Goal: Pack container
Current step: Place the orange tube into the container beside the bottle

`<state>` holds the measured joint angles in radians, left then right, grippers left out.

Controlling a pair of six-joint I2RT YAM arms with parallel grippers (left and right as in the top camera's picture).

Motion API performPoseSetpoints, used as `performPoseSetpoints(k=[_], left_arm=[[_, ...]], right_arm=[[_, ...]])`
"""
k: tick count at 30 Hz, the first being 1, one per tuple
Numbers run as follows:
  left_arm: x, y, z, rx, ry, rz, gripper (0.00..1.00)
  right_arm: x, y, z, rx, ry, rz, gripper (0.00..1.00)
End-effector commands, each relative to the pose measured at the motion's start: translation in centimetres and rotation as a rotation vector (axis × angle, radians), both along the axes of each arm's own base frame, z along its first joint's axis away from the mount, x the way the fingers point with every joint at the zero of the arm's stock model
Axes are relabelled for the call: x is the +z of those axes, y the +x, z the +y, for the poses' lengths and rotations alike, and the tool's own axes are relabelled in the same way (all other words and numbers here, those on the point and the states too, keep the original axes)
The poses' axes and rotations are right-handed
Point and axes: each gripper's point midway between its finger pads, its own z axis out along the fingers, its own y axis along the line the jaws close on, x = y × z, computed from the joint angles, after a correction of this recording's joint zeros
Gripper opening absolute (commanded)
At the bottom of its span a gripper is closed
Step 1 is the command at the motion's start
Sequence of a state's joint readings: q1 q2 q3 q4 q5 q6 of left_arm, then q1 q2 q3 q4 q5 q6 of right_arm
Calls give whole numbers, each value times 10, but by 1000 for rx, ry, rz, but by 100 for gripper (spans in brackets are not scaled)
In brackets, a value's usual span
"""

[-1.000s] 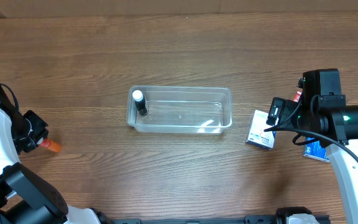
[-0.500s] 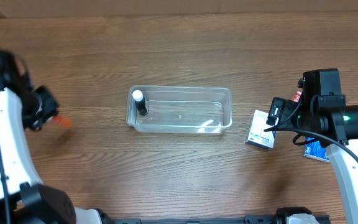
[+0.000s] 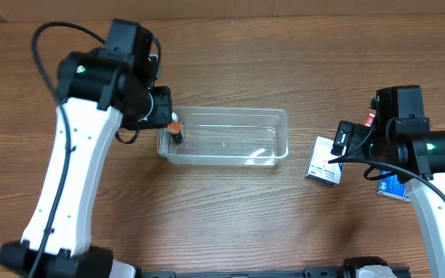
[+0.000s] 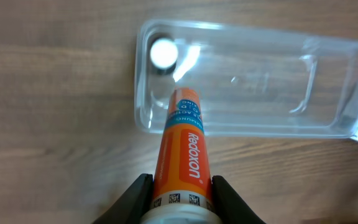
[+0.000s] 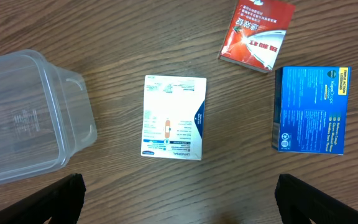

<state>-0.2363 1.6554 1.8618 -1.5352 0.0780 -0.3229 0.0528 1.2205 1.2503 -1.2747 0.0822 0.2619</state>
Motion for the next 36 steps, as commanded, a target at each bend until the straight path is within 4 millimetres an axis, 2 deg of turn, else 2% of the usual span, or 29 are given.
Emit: performPoseSetpoints(k=[1, 8, 14, 21, 26, 36], left_arm=[[-20, 3, 1, 41, 36, 90, 4], [-60, 20, 4, 46, 102, 184, 4], [-86, 37, 0, 41, 127, 210, 4], [-106, 41, 5, 52, 175, 250, 4], [-118, 40, -2, 32, 187, 284, 4], [-126, 34, -7, 14, 200, 312, 4]], right_arm=[[10, 4, -1, -5, -1, -34, 100], [10, 4, -1, -5, -1, -34, 100], [10, 4, -1, -5, -1, -34, 100], [10, 4, -1, -4, -1, -35, 100], [10, 4, -1, -4, -1, -35, 100], [10, 4, -1, -5, -1, -34, 100]])
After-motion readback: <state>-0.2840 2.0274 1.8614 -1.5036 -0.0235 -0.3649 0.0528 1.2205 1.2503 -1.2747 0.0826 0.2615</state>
